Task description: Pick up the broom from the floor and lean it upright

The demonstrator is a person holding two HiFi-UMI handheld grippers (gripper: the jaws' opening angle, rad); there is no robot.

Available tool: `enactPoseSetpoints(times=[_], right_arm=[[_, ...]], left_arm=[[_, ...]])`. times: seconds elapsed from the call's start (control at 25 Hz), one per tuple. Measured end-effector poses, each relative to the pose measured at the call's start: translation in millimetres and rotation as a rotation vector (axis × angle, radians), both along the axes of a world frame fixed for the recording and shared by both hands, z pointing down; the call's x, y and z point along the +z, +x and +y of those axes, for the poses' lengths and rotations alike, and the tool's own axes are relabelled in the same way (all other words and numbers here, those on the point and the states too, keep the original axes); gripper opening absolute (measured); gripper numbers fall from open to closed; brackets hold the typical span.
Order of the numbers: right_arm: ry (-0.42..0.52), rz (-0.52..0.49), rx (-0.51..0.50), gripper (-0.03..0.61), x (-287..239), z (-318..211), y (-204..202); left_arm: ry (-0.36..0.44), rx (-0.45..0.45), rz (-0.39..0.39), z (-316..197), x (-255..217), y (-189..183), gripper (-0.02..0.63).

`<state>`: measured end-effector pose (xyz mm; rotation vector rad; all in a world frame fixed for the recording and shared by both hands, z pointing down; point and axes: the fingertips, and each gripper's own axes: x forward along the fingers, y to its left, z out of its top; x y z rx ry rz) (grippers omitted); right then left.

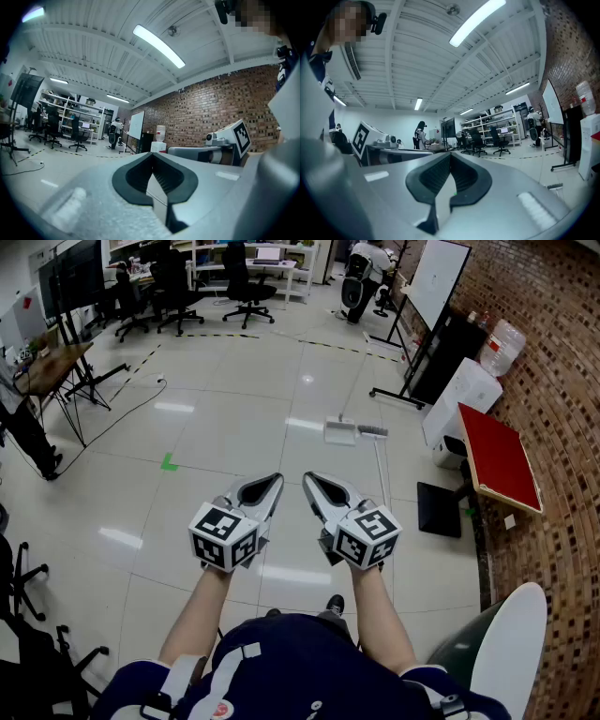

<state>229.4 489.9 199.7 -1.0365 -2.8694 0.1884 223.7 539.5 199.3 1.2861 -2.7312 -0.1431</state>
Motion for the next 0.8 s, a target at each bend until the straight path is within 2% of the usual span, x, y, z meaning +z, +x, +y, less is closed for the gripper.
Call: enactPoseSetpoints(times=[0.2, 0.52, 0.8], right_arm=[[0.003, 0.025, 0.042, 0.005, 10, -14, -1], [-0.013, 0.092, 0.16, 0.005, 32, -64, 1], [-0.073, 0.123, 0.219, 0.005, 45, -119, -38]], left_arm=[[0.0, 0.035, 0.014, -10, 9, -3, 0.0], [-0.007, 0.156, 0.066, -60, 32, -9, 0.0], [-0.059, 0.213, 0.08, -113, 43, -45, 0.0]])
